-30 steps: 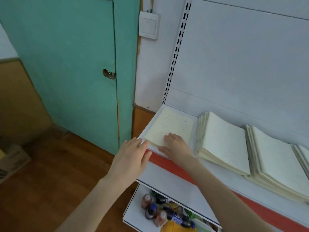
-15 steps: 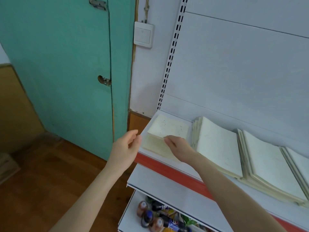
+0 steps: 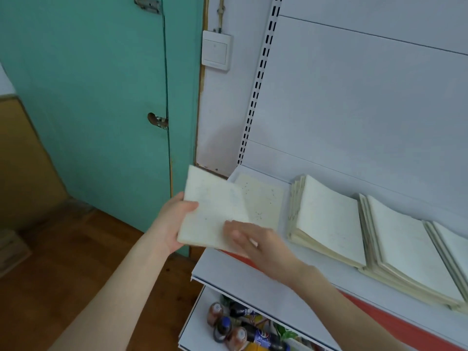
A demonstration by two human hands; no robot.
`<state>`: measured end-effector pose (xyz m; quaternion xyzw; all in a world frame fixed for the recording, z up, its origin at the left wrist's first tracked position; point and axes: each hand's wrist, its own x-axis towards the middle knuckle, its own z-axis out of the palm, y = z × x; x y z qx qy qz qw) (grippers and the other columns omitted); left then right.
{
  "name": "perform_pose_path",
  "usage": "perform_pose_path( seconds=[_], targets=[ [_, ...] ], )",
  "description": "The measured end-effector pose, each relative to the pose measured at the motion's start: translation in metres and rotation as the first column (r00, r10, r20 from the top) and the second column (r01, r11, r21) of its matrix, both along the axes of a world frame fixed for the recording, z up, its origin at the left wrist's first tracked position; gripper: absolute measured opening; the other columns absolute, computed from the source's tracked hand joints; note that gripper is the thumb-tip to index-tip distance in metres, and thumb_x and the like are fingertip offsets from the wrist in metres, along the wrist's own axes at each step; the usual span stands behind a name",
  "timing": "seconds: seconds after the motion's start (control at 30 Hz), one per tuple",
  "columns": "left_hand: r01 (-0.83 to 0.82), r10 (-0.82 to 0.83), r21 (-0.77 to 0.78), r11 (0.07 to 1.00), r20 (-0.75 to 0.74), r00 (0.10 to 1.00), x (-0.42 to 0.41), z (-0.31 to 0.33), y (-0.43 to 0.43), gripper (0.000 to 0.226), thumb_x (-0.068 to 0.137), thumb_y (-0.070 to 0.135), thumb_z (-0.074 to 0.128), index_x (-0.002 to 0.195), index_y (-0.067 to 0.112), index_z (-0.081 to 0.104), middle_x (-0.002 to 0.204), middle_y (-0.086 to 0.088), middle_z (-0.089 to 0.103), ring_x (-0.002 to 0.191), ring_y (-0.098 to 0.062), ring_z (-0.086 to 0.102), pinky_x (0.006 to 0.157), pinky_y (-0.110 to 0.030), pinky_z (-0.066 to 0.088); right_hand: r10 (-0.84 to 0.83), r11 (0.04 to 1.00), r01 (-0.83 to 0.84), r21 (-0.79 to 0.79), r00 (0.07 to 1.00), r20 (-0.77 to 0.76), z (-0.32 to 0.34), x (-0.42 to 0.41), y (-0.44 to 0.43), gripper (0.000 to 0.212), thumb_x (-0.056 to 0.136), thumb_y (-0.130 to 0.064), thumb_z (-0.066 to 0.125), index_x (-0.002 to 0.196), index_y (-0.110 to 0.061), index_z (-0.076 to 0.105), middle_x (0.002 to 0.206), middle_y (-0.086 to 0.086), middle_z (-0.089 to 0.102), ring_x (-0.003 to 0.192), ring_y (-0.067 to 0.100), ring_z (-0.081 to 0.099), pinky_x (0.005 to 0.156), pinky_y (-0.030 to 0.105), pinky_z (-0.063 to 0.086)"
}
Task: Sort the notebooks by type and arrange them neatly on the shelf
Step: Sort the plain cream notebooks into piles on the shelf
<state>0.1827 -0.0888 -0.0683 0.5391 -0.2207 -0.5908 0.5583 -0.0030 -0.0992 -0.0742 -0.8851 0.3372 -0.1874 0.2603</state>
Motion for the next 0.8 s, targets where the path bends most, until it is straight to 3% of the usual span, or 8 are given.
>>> perform_pose_path(
  seconds=[0.07,0.17,0.3,0.43,0.53,0.6,0.7,0.8],
  targets=[
    [-0.068,0.070,-0.055,0.996,0.028,0.997,0.017,-0.002,0.010,0.030,0.094,0.003,0.041,0.118,0.017,0.051,0.105,-0.011,0.061,0.091,-0.028,0.058,0.064,-0.037,0.047,-0.139,0.990,0.139,0.014,0.990,-0.006,-0.003,-0.005,-0.025,0.034,0.098,-0.024,0.042,0.125,-0.008,0.057,0.130,0.005,0.057,0.120,0.013,0.050,0.092,0.004,0.028],
    [-0.157,0.163,-0.108,0.982,0.047,0.985,0.039,-0.003,0.025,0.031,0.094,0.003,0.041,0.120,0.016,0.051,0.104,-0.009,0.062,0.093,-0.027,0.059,0.067,-0.037,0.048,-0.256,0.966,0.255,-0.042,0.926,-0.276,-0.012,-0.004,-0.065,0.041,0.098,-0.027,0.043,0.136,-0.011,0.044,0.143,0.004,0.043,0.132,0.018,0.038,0.106,0.020,0.025],
    [-0.154,0.168,-0.158,0.975,0.075,0.983,0.053,-0.002,0.040,0.027,0.093,0.004,0.043,0.107,0.022,0.057,0.104,-0.006,0.064,0.094,-0.027,0.060,0.068,-0.038,0.048,-0.175,0.980,0.196,-0.034,0.770,-0.614,-0.028,0.007,-0.080,0.057,0.092,-0.043,0.050,0.137,-0.010,0.038,0.140,0.008,0.043,0.126,0.025,0.042,0.106,0.033,0.033],
    [-0.178,0.196,-0.174,0.969,0.090,0.976,0.056,-0.006,0.048,0.025,0.092,0.004,0.044,0.100,0.025,0.057,0.101,-0.005,0.064,0.094,-0.027,0.060,0.068,-0.038,0.048,-0.164,0.984,0.070,-0.163,0.708,-0.687,-0.037,0.010,-0.084,0.038,0.096,-0.037,0.044,0.120,-0.008,0.051,0.119,0.010,0.054,0.108,0.025,0.052,0.092,0.032,0.041],
    [-0.190,0.210,-0.177,0.966,0.104,0.972,0.054,-0.007,0.050,0.027,0.094,0.004,0.043,0.103,0.027,0.055,0.104,-0.002,0.062,0.095,-0.026,0.059,0.069,-0.038,0.048,-0.201,0.961,0.011,-0.278,0.719,-0.666,-0.039,0.011,-0.081,0.020,0.096,-0.007,0.037,0.112,-0.006,0.050,0.108,0.012,0.055,0.098,0.026,0.054,0.079,0.030,0.040],
    [-0.183,0.210,-0.188,0.965,0.138,0.968,0.054,-0.009,0.050,0.031,0.096,0.008,0.042,0.114,0.032,0.048,0.109,0.002,0.059,0.100,-0.024,0.057,0.073,-0.039,0.049,-0.244,0.957,0.091,-0.277,0.768,-0.592,-0.029,0.012,-0.074,0.027,0.091,0.007,0.033,0.112,-0.005,0.044,0.093,0.011,0.054,0.081,0.023,0.050,0.065,0.030,0.035],
    [-0.139,0.180,-0.207,0.968,0.194,0.964,0.050,-0.010,0.047,0.028,0.100,0.022,0.038,0.122,0.040,0.038,0.110,0.010,0.055,0.099,-0.015,0.056,0.067,-0.033,0.049,-0.388,0.921,0.357,-0.153,0.872,-0.299,0.003,0.012,-0.067,0.017,0.095,0.003,0.028,0.102,-0.009,0.038,0.068,0.003,0.041,0.065,0.023,0.041,0.054,0.028,0.030],
    [-0.080,0.108,-0.160,0.984,0.176,0.978,0.037,-0.008,0.041,0.031,0.097,0.046,0.031,0.126,0.038,0.040,0.114,0.005,0.057,0.097,-0.015,0.058,0.062,-0.030,0.051,-0.296,0.950,0.280,-0.142,0.949,-0.107,0.031,0.022,-0.031,0.019,0.097,-0.001,0.035,0.111,-0.011,0.044,0.087,0.013,0.056,0.076,0.030,0.054,0.063,0.030,0.038]
  ],
)
